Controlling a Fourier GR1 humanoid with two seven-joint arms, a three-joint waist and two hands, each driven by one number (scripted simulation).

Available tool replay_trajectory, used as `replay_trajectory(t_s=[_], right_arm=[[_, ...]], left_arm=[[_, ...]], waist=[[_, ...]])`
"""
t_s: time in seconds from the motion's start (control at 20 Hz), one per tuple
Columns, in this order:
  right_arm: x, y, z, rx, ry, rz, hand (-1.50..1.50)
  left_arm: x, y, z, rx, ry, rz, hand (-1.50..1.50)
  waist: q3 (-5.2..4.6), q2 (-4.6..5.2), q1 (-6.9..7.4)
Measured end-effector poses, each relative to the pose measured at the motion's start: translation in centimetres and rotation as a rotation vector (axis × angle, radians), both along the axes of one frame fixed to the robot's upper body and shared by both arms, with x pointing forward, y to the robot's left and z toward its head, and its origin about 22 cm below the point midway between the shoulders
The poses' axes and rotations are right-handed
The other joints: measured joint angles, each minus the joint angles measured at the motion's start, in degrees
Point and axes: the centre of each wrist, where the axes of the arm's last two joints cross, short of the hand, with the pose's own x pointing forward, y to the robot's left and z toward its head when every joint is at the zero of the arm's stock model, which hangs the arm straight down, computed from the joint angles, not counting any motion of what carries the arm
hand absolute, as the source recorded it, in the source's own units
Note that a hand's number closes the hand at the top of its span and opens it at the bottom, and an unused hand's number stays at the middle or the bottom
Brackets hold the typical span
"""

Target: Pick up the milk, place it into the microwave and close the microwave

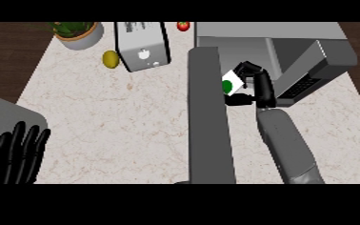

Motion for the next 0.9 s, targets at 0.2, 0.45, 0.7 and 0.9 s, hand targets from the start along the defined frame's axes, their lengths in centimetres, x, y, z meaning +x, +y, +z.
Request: replay_trajectory(t_s=[0.2,0.45,0.7,0.9], right_arm=[[2.1,-1.0,0.8,-0.054,0.014,-0.047,1.50],[4.1,-2.5,2.5,-0.120,0.017,-0.145,1.50],[4.9,-3.7,3.5,-0.189,-0.022,-0.305,1.50],[5.5,-3.9,4.3,-0.305,-0.075,-0.361,-1.50]], left_arm=[[0.2,0.2,0.3,-0.003,0.000,-0.008,-1.50],[0.2,0.2,0.5,-0.004,-0.008,-0.028,-1.50],[0.5,0.1,0.2,-0.001,-0.011,-0.038,-1.50],[0.5,0.3,0.1,0.021,-0.004,-0.039,-1.50]], waist=[[0.05,0.31,0.69],[0.10,0.82,1.96],[0.14,1.37,2.97],[0.14,1.66,3.83]])
